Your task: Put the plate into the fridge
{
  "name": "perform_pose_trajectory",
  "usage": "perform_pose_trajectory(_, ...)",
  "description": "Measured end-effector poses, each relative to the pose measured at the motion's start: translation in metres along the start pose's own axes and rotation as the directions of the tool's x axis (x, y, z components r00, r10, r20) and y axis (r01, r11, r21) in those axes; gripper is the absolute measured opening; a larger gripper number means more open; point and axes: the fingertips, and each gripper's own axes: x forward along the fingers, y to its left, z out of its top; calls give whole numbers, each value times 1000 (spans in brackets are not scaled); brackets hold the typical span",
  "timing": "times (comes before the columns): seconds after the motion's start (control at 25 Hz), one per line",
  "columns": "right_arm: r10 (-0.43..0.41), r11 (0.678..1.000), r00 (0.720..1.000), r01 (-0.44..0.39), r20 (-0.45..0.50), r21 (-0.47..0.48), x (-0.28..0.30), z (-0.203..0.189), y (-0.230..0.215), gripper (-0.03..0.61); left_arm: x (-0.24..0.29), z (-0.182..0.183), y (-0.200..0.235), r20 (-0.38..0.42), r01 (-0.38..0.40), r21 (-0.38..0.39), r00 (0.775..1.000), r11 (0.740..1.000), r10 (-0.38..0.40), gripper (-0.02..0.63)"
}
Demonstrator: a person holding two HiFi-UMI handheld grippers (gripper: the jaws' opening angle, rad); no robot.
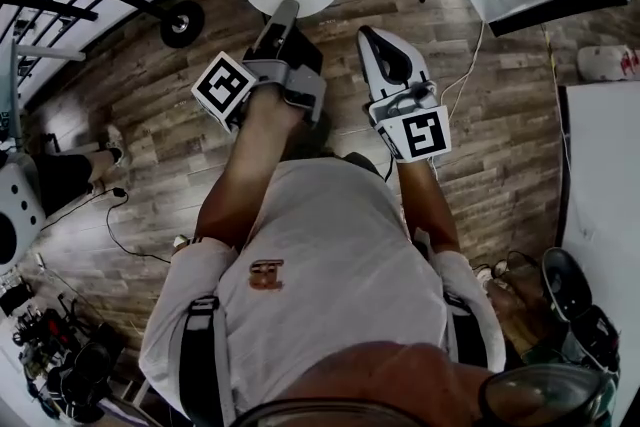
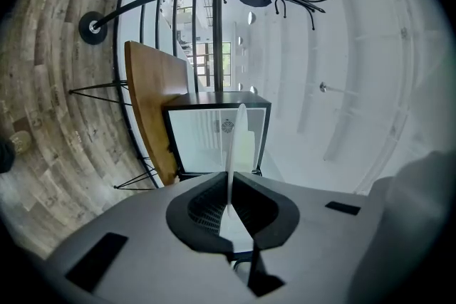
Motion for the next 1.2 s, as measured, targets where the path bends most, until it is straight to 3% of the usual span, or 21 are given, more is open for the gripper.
perform_pose_trajectory(0.16, -4, 1000, 1000, 4, -2, -8, 19, -2, -10, 32, 19, 11, 1, -9, 6, -4, 1000, 1000, -6, 26)
perform_pose_trajectory(0.72, -23, 1000, 999, 23, -33, -18, 167, -25, -103, 32, 172, 87, 9, -61, 8, -3, 998, 1000, -9, 26)
perform_pose_trajectory(1.2, -47, 999, 997, 46, -57, -27, 229, -43, -149, 32, 251, 120, 13, -102, 18, 2, 995, 1000, -17, 26)
